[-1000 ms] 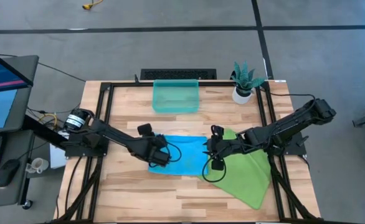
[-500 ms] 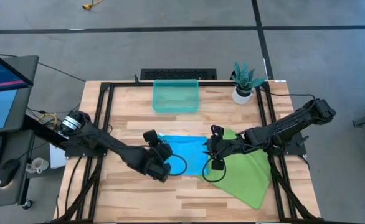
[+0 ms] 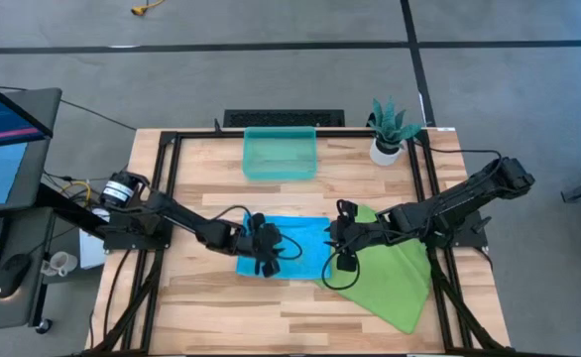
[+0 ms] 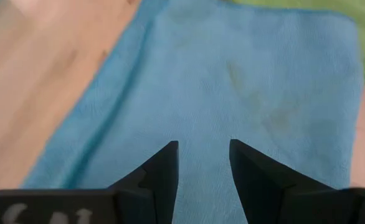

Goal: Roll microfiber towels into tight, uniform cylinder then place into a basket
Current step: Fold the blue microfiber cloth

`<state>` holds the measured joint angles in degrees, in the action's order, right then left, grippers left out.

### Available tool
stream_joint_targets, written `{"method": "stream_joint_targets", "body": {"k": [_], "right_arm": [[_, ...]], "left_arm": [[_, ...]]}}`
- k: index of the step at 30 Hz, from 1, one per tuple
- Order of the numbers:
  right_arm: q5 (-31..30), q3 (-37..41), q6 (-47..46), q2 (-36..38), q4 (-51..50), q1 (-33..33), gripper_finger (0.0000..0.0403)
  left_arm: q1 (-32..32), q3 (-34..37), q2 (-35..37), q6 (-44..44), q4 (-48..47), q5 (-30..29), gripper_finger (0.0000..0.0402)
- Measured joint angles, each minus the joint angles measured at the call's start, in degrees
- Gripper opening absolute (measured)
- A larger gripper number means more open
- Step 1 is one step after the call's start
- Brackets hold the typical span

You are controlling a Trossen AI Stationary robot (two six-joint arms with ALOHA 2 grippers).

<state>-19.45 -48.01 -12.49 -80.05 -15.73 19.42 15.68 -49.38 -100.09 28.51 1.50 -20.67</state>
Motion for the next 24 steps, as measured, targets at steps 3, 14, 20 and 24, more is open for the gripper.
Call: {"method": "stream_joint_targets", "body": {"k": [3, 14, 20, 24], "right_arm": [[0.0, 0.0, 0.0, 0.0, -0.1, 0.0, 0.0178], [0.0, 0.0, -0.1, 0.0, 0.0, 0.0, 0.0178], [-0.1, 0.0, -0.4, 0.0, 0.3, 0.0, 0.0178], [-0.1, 0.0, -1.0, 0.0, 1.0, 0.0, 0.0178]], "left_arm": [[-0.8, 0.7, 0.0, 3.3, -0.5, 3.0, 0.0135], [-3.0, 2.5, 0.2, 10.9, -9.7, 4.7, 0.0135], [-6.0, 2.3, 0.3, -4.3, -13.3, 4.4, 0.0135], [-8.6, 1.1, 0.4, -8.4, -21.2, 3.6, 0.0135]]}}
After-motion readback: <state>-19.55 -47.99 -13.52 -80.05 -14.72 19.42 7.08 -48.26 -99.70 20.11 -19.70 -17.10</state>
